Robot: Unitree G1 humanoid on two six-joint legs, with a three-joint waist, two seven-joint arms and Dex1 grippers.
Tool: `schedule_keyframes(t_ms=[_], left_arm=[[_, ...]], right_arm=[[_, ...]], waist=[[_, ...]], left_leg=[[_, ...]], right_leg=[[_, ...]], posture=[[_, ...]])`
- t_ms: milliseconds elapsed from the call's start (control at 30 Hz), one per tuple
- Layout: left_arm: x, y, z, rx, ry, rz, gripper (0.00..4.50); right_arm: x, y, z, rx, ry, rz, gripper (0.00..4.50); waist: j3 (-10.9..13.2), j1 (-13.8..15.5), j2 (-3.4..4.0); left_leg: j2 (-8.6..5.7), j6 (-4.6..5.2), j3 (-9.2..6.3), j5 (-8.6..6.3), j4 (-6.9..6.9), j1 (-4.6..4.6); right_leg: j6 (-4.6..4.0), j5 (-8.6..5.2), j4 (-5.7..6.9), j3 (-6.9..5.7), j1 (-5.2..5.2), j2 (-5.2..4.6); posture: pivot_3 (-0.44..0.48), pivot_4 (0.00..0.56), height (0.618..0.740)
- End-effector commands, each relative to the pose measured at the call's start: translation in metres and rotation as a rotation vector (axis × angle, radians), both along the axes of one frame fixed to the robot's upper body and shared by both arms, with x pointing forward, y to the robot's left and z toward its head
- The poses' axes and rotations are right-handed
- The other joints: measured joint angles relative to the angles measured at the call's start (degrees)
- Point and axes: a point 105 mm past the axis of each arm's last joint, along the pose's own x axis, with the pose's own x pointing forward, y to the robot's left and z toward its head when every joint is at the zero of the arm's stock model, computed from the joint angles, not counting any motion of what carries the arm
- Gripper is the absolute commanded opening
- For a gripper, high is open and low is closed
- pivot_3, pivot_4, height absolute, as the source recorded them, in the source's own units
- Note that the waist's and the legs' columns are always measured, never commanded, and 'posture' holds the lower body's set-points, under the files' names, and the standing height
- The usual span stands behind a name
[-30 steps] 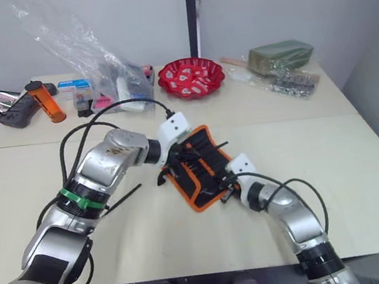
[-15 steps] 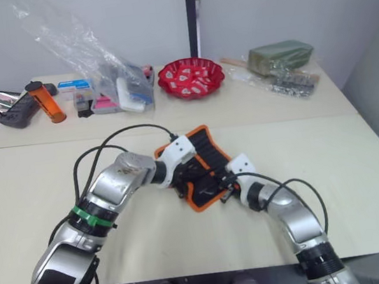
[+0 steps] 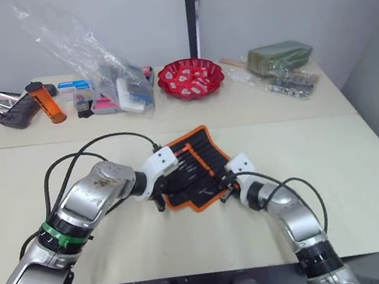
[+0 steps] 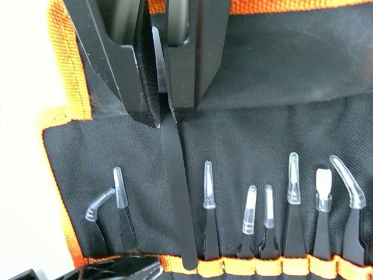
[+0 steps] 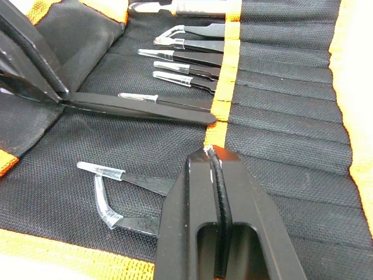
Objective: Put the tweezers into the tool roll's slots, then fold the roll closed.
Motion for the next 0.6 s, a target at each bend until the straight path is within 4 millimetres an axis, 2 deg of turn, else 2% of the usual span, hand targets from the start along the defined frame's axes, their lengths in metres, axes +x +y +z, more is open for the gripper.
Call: schedule_keyframes(t_ms=[33, 433, 600], left_arm=[[-0.0050, -0.0020, 0.0088, -0.001, -0.015, -0.033, 0.02], [-0.0052, -0.0028, 0.0013, 0.031, 0.005, -0.036, 0.02], [0.0039, -0.0062, 0.0045, 0.024, -0.010, -0.020, 0.02]], right_arm=[[-0.0113, -0.0114, -0.0473, -0.063, 0.196, -0.038, 0.00], [-0.0104, -0.0100, -0.0473, -0.060, 0.195, -0.037, 0.00], [-0.0101, -0.0100, -0.0474, -0.060, 0.195, -0.037, 0.00]], waist=[[0.0, 0.0, 0.00], [0.0, -0.1, 0.00], [0.0, -0.1, 0.00]], left_leg=[[0.00, 0.00, 0.00, 0.00, 0.00, 0.01], [0.00, 0.00, 0.00, 0.00, 0.02, 0.08], [0.00, 0.00, 0.00, 0.00, 0.04, 0.09]], right_leg=[[0.00, 0.00, 0.00, 0.00, 0.00, 0.00], [-0.01, 0.00, 0.05, 0.02, 0.04, 0.00], [-0.01, 0.00, 0.05, 0.02, 0.04, 0.01]], posture=[[0.000, 0.150, 0.740], [0.000, 0.150, 0.740], [0.000, 0.150, 0.740]])
